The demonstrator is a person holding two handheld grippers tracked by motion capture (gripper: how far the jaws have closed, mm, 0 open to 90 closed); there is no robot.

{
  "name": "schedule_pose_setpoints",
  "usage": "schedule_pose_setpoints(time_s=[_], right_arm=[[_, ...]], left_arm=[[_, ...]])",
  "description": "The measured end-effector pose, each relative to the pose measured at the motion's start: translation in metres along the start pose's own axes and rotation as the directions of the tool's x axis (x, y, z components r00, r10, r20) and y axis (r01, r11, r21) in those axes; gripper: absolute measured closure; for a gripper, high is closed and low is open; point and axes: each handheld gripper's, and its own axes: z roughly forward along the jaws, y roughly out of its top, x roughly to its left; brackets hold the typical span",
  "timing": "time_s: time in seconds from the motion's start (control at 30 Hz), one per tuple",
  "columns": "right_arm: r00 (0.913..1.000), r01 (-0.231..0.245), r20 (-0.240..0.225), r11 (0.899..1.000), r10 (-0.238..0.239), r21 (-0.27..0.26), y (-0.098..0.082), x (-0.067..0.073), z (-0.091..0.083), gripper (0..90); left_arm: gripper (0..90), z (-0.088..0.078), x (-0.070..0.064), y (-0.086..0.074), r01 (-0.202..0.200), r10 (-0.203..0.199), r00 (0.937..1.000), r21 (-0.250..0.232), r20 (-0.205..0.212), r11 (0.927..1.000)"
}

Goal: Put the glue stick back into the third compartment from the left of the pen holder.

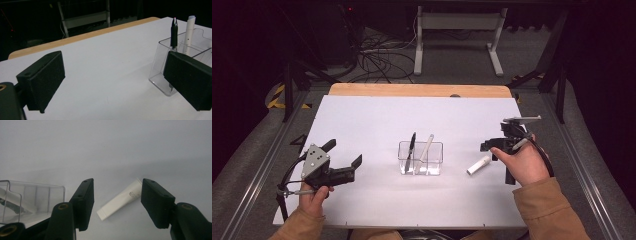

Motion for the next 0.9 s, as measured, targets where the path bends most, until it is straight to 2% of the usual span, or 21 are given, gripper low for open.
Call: schedule_pose_setpoints(time_s=[0.23,0.6,0.77,0.9], right_arm=[[0.9991,-0.043,0.001,0.999,0.043,0.020,0.000,0.001,0.002,41.5],[0.9991,-0.040,-0.015,0.999,0.040,0.026,0.000,0.000,0.006,40.5],[0.9970,-0.075,0.022,0.994,0.074,0.077,-0.002,-0.004,0.013,42.6],[0.9929,-0.118,0.028,0.989,0.115,0.094,-0.003,-0.006,0.017,42.9]], left_arm=[[4.6,0.000,0.000,0.000,-0.001,0.001,1.0000,-0.001,-0.002,1.0000],[4.7,0.001,-0.001,-0.001,-0.012,0.012,0.9999,0.004,0.000,0.9999],[4.7,0.002,-0.002,-0.001,-0.014,0.014,0.9999,0.004,0.002,0.9999],[4.7,0.002,-0.002,-0.002,-0.018,0.018,0.9998,0.010,0.005,0.9998]])
